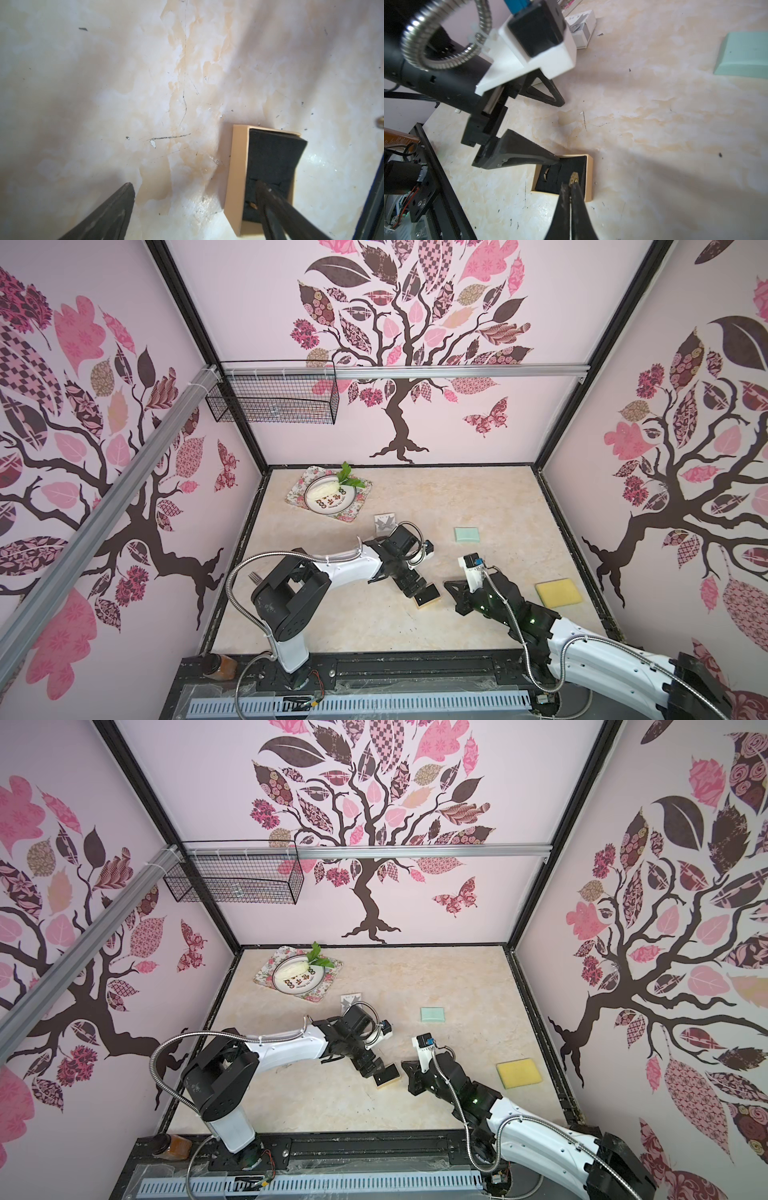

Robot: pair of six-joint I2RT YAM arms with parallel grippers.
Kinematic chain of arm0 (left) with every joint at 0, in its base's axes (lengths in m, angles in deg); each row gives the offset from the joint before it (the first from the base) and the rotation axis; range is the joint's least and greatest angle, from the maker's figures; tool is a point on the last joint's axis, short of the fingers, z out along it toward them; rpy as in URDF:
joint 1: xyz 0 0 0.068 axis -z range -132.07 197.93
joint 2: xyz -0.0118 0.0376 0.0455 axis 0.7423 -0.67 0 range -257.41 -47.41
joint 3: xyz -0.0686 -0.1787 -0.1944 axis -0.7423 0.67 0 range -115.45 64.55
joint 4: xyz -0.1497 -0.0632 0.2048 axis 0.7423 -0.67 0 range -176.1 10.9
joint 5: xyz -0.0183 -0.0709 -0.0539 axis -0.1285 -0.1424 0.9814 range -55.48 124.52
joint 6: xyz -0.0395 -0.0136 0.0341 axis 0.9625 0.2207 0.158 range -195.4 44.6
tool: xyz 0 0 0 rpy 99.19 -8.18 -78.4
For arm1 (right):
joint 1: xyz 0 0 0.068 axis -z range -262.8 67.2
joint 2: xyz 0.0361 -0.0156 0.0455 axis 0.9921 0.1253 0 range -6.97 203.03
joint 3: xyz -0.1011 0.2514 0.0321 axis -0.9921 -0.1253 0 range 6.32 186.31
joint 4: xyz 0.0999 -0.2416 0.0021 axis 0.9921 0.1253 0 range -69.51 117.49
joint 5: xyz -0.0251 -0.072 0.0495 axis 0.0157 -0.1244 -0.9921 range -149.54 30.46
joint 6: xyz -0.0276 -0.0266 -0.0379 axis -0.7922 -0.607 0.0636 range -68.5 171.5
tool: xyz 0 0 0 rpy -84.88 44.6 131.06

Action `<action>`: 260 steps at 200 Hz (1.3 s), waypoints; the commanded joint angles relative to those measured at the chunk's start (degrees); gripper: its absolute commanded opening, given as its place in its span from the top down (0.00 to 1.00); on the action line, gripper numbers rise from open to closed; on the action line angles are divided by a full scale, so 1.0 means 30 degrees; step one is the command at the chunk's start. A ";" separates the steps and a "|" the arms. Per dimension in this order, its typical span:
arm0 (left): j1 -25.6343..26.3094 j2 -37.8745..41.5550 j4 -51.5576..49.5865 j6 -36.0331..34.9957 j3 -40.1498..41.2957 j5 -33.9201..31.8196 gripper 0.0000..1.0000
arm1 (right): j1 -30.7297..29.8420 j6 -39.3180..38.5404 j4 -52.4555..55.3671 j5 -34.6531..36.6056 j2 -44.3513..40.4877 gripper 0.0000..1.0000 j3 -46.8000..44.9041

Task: Take the rings out of the lift-off lid box
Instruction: Take out the ring from the jewelry box, then adjust the jewelry box at the center of the board.

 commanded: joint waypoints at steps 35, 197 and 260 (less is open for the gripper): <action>0.0100 0.0395 -0.0178 -0.0318 -0.0931 0.0608 0.06 | 0.0008 0.2403 0.3379 -0.2582 0.0229 1.00 0.1230; 0.1155 -0.3098 -0.1088 -0.1333 -0.3492 0.0213 0.06 | 0.0014 0.3875 0.4526 -0.3418 -0.0059 1.00 0.0577; 0.1134 -0.3634 -0.0947 -0.1206 -0.3513 -0.0193 0.06 | 0.0015 0.3898 0.4467 -0.3271 -0.0103 1.00 0.0513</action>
